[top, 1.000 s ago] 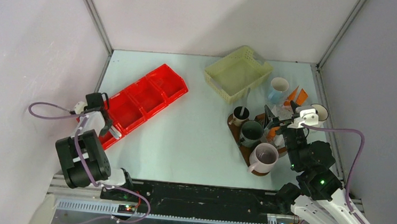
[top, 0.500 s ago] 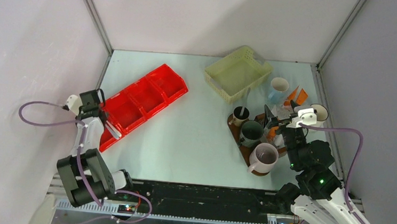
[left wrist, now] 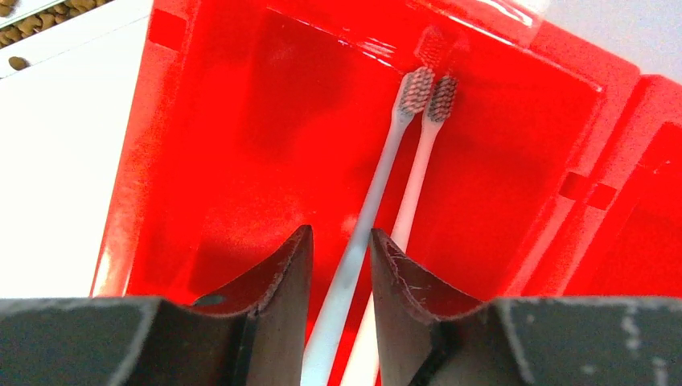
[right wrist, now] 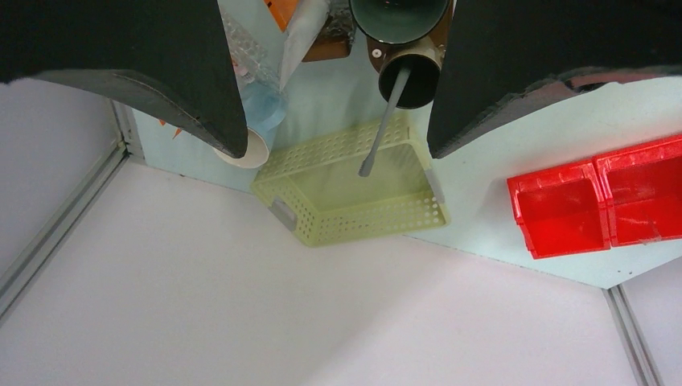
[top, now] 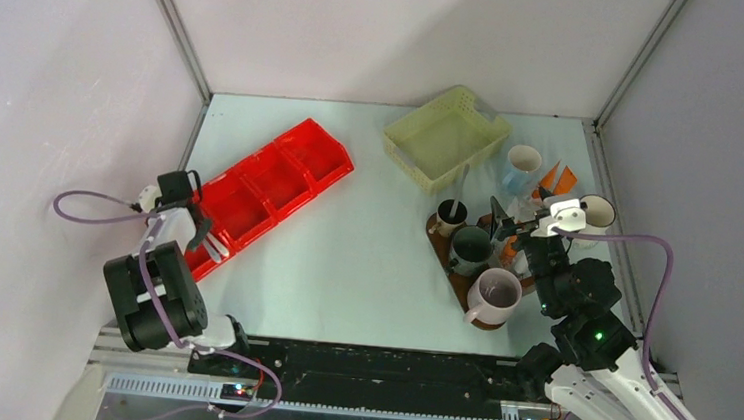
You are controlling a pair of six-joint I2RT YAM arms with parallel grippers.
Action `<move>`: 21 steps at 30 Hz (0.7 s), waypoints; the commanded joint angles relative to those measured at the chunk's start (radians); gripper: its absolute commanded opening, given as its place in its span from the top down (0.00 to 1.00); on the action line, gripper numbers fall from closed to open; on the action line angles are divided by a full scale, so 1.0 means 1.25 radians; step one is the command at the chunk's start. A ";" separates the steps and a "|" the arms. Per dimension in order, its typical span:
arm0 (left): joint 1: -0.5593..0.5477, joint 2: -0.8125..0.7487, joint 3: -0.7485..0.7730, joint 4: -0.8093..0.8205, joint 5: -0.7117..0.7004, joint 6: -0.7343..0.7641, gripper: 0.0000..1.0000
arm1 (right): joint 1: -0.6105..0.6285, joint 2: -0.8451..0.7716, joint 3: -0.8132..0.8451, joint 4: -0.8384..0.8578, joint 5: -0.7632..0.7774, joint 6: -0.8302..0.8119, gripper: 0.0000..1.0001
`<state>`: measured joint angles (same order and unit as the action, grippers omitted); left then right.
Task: Prepare toiletry sets of a toothbrush and toothpaste on the tray
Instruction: Pick up the toothbrush from the storage box.
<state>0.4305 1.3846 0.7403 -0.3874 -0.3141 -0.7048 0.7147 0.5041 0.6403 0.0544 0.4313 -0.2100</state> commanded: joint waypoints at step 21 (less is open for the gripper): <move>0.002 -0.096 0.008 0.000 0.048 0.007 1.00 | -0.005 -0.006 0.001 0.030 -0.028 0.005 0.15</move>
<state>0.4309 1.3754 0.7467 -0.4004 -0.2714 -0.6895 0.7109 0.5091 0.6403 0.0544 0.4118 -0.2092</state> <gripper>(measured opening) 0.100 0.848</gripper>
